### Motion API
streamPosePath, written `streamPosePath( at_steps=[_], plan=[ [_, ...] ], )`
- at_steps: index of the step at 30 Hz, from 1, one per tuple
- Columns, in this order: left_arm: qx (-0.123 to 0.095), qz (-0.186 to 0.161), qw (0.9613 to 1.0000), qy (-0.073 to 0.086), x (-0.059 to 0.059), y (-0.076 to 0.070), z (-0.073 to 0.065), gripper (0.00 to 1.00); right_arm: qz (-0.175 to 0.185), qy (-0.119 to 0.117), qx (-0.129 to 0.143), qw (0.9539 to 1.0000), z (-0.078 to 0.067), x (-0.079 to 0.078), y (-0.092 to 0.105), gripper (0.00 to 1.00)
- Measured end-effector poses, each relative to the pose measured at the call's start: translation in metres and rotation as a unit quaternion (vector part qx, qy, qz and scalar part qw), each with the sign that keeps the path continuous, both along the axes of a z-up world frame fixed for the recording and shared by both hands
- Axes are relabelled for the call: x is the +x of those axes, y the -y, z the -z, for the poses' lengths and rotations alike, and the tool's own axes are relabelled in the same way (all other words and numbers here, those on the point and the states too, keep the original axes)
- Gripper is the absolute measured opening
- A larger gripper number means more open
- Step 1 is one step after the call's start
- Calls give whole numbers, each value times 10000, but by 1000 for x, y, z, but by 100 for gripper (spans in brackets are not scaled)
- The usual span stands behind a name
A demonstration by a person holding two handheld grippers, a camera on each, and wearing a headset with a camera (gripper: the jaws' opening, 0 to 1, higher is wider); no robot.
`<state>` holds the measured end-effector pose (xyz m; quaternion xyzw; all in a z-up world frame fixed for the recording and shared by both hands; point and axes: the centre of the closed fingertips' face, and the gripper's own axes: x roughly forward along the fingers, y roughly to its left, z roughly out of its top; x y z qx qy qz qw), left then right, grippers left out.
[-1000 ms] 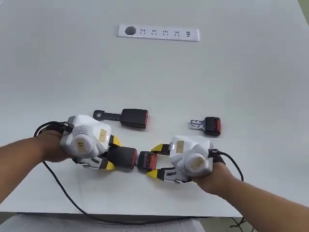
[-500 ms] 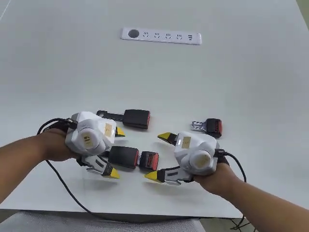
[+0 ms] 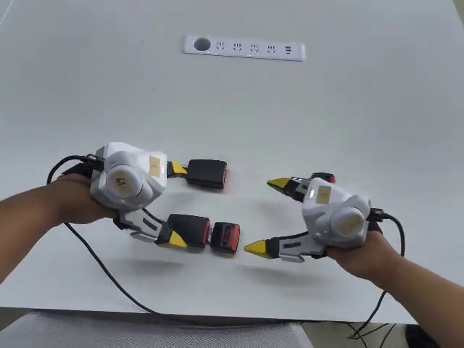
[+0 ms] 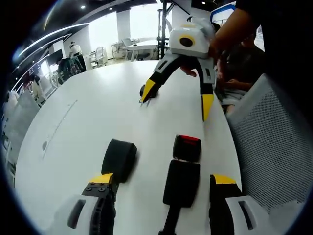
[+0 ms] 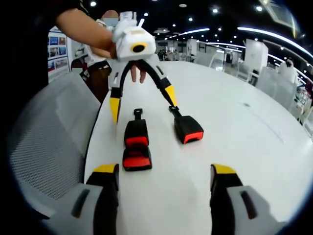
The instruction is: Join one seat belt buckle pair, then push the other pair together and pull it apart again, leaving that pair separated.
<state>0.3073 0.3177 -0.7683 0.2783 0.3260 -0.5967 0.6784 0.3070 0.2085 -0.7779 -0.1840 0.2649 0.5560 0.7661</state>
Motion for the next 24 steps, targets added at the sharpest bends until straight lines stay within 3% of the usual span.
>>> streamPosePath(
  at_steps=[5, 17, 24],
  plan=[
    [-70, -112, 9999, 102, 15, -1, -5, 85, 195, -9, -20, 9998, -2, 15, 23, 79],
    [23, -70, 9996, 267, 50, -1, -4, 88, 363, -58, -208, 9991, -2, 50, 73, 79],
    [90, -53, 9996, 251, 70, 1, 5, 86, 364, -307, -360, 9982, 8, 62, 99, 77]
  ],
)
